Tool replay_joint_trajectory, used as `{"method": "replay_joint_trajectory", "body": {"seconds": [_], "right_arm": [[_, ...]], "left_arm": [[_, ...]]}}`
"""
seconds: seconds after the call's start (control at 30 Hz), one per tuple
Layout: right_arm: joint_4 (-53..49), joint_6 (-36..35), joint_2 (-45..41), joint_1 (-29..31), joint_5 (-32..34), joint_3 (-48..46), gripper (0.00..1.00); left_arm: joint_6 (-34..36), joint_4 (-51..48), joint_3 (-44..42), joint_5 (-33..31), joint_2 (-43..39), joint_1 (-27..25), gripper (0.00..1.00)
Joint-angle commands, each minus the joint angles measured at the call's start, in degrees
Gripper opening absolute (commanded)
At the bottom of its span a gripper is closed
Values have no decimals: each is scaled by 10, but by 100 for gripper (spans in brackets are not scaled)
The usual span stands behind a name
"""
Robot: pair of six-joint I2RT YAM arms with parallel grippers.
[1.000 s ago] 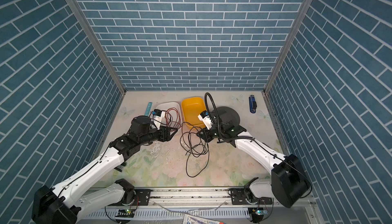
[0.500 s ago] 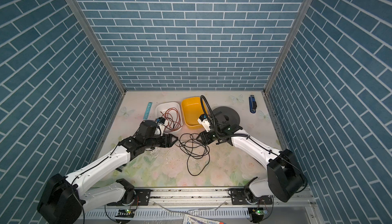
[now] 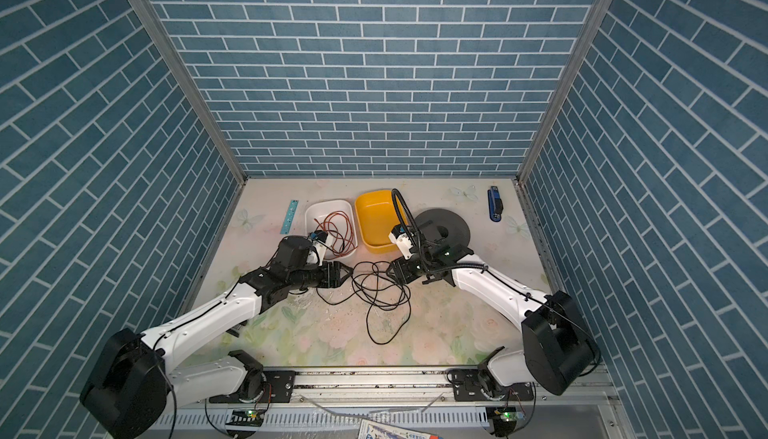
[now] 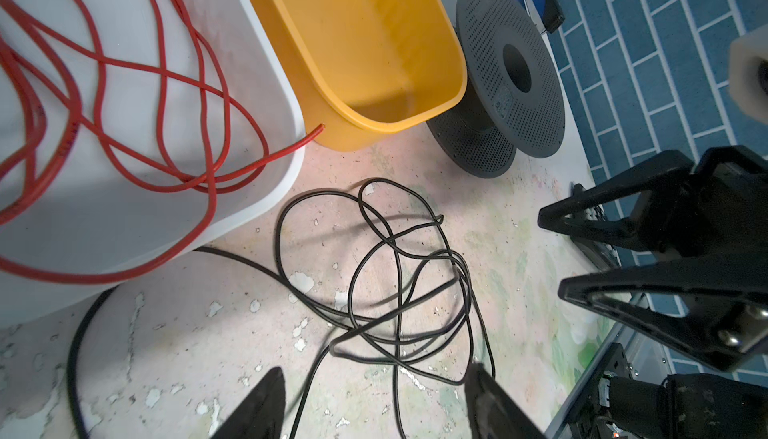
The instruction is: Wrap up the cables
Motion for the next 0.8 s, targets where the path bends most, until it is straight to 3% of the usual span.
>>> {"method": "replay_joint_trajectory", "body": {"seconds": [0.0,0.1,0.4,0.63,0.7,0.77], "right_arm": [[-5,13,18,4,32,-15,59],[0,34,17,4,54,-29,61],[27,69,-24,3,78,-72,69],[24,72,-64,-12,97,-92,81],[25,75,-78,-22,97,-96,82],[25,82,-92,-31,102,-97,81]], "left_arm": [[25,8,35,1,36,-24,69],[85,-63,86,-69,78,-69,71],[133,-80,139,-121,171,-97,70],[152,-84,157,-139,208,-114,59],[152,-90,165,-140,218,-115,51],[151,-95,174,-140,219,-116,38]]}}
